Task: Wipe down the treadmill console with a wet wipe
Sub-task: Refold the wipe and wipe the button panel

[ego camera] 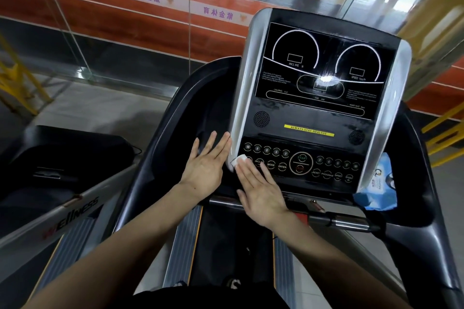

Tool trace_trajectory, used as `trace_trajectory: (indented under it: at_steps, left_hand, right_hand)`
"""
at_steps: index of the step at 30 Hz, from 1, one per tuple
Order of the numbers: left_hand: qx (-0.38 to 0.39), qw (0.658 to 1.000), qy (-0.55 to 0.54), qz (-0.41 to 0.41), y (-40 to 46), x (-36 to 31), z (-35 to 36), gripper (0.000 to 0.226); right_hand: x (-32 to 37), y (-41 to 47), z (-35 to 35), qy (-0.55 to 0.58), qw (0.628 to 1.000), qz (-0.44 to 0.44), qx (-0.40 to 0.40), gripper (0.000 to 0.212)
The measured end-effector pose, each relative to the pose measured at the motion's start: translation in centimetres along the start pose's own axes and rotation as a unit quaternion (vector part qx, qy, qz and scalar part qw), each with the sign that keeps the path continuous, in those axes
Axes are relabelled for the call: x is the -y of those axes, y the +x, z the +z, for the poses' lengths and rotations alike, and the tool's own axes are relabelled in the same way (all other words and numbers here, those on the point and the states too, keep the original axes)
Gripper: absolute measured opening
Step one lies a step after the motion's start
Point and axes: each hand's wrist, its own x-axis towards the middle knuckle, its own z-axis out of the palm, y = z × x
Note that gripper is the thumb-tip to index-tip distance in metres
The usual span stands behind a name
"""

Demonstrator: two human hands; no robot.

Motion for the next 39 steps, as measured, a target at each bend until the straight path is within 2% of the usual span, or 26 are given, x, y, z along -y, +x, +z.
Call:
trace_trajectory:
  at_steps: [3, 6, 9, 14, 16, 20, 25, 29, 35, 37, 39]
  left_hand:
    - [0.003, 1.000, -0.003, -0.005, 0.0, -0.2, 0.0, 0.080]
    - [0.008, 1.000, -0.004, -0.007, 0.1, -0.3, -0.2, 0.077]
    - [0.004, 1.000, -0.013, -0.010, 0.0, -0.4, -0.2, 0.076]
    - [-0.003, 0.999, -0.044, -0.020, 0.0, -0.9, -0.1, 0.077]
    - [-0.013, 0.998, -0.049, -0.021, -0.1, -1.1, -0.2, 0.077]
    - [-0.044, 0.998, -0.044, -0.003, 0.1, -1.4, -0.1, 0.079]
    - [-0.043, 0.998, -0.045, -0.010, 0.6, -1.5, -0.5, 0.073]
    - [-0.041, 0.999, -0.032, -0.015, 1.1, -1.2, -0.7, 0.078]
    - [-0.024, 0.999, -0.022, -0.014, 1.2, -1.2, -0.7, 0.089]
    - [-0.019, 0.999, -0.028, -0.014, 1.2, -1.2, -0.6, 0.089]
    - [-0.022, 0.999, -0.035, -0.014, 1.2, -1.1, -0.5, 0.088]
  right_hand:
    - [-2.7, -2.5, -0.1, -0.022, 1.000, -0.016, 0.001, 0.067]
    - [-4.6, -4.1, -0.2, -0.021, 1.000, 0.021, 0.006, 0.068]
    - [-2.6, -2.5, 0.1, 0.006, 0.999, 0.049, -0.012, 0.066]
    - [0.0, -0.2, -0.4, 0.018, 1.000, 0.002, 0.014, 0.070]
    - [-1.5, -0.6, -0.6, 0.017, 0.999, 0.035, 0.010, 0.071]
    - [-3.5, 0.6, -1.6, 0.051, 0.986, 0.155, -0.021, 0.071]
    - [0.5, 4.4, -2.7, 0.127, 0.984, 0.117, -0.044, 0.071]
    - [-0.3, 3.9, -2.5, 0.098, 0.987, 0.121, -0.035, 0.070]
    - [-3.2, 0.7, -1.6, 0.066, 0.968, 0.239, -0.048, 0.072]
    - [-1.8, 1.9, -1.9, 0.084, 0.967, 0.236, -0.053, 0.070]
    - [0.2, 3.4, -2.2, 0.093, 0.976, 0.190, -0.049, 0.069]
